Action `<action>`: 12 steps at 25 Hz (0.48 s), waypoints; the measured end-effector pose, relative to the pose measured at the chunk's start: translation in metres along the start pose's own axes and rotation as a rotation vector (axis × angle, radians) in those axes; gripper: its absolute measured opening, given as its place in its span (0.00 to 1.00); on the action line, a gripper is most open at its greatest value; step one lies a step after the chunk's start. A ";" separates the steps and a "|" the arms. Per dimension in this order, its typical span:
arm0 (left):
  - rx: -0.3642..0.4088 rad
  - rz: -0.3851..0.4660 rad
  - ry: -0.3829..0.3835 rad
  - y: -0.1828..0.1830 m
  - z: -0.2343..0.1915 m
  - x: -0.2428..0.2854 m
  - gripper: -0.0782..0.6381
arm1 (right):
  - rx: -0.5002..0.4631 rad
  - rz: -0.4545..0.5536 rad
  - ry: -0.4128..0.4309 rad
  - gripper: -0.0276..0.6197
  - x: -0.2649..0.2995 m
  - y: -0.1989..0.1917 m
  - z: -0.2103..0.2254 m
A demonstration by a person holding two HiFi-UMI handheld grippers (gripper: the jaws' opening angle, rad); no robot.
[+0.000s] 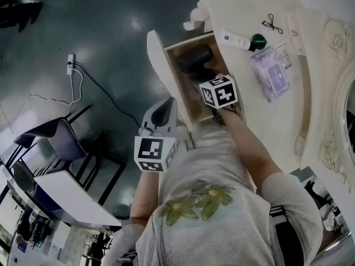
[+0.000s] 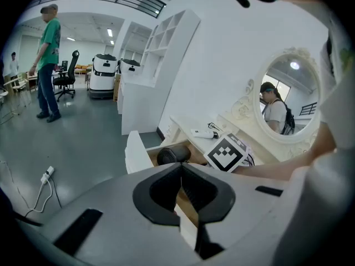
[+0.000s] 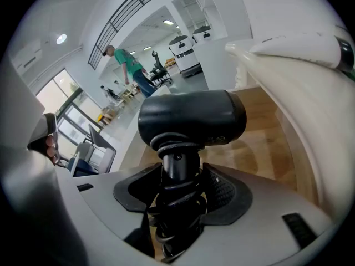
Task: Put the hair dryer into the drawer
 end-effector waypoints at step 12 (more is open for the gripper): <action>-0.004 -0.012 0.002 -0.002 -0.003 0.003 0.13 | 0.003 -0.024 -0.043 0.40 0.011 -0.001 0.009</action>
Point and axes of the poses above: the fingertips, and each gripper's own axes: x forward along the fingers, z to its right, y out of its top, the point moved 3 cm from there along -x, backward along the fingers, and after that the axes turned 13 degrees about x, right-handed, at the moved point
